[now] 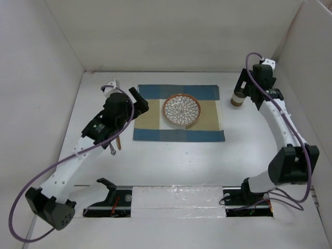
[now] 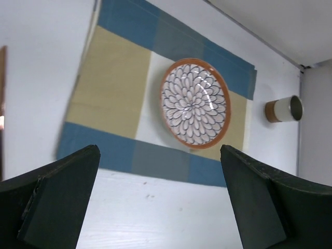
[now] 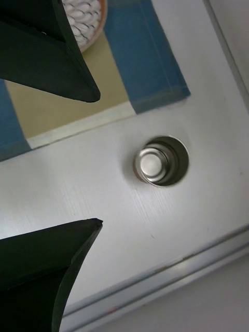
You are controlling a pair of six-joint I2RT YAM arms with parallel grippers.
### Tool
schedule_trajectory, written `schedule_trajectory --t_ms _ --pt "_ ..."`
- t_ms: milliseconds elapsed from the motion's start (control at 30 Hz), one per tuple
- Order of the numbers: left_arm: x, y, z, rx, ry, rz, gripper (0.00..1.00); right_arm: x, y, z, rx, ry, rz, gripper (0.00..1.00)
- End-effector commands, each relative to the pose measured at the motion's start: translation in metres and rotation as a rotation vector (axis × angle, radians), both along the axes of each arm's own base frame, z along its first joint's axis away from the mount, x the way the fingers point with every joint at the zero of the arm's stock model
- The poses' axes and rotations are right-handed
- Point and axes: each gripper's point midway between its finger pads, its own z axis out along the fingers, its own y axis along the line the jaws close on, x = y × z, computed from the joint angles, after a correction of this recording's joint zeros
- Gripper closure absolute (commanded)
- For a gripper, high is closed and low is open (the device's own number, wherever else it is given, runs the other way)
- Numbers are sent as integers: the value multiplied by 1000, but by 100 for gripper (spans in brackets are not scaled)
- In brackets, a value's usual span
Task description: Set the dinner table for one person
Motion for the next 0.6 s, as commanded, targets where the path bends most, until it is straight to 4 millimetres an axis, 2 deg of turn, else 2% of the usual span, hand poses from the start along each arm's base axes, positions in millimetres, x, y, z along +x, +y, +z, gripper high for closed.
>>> schedule_trajectory --t_ms 0,33,100,133,200,233,267,300,333,367,433,500,567 --pt "-18 28 -5 104 -1 -20 0 37 -29 -3 -12 14 -49 0" --pt "-25 40 -10 140 22 16 0 43 -32 -11 -7 37 -52 0" --pt "-35 52 2 168 0 25 0 60 -45 -31 -8 81 -68 0" --pt "-41 59 4 192 3 36 0 66 -44 -37 -2 93 -59 0" --pt "-48 68 12 211 -38 42 0 72 -61 -50 7 118 -87 0" --pt "-47 70 16 213 -68 47 0 77 -65 -62 8 143 -84 0" --pt "-50 72 2 229 -57 41 0 83 -68 -65 9 134 -75 0" --pt "-54 74 4 213 -85 44 0 87 -69 -70 27 140 -60 2" --pt "-55 72 -1 202 -91 30 0 90 -78 -80 31 162 -79 4" --pt "-56 66 -6 203 -87 -5 0 91 -76 -86 42 180 -67 4" --pt "-55 70 -1 210 -94 16 0 95 -83 -94 67 179 -60 5" --pt "-54 75 -1 230 -98 37 0 100 -79 -107 82 186 -42 8" --pt "-52 74 -4 237 -86 35 0 103 -78 -120 92 209 -32 16"
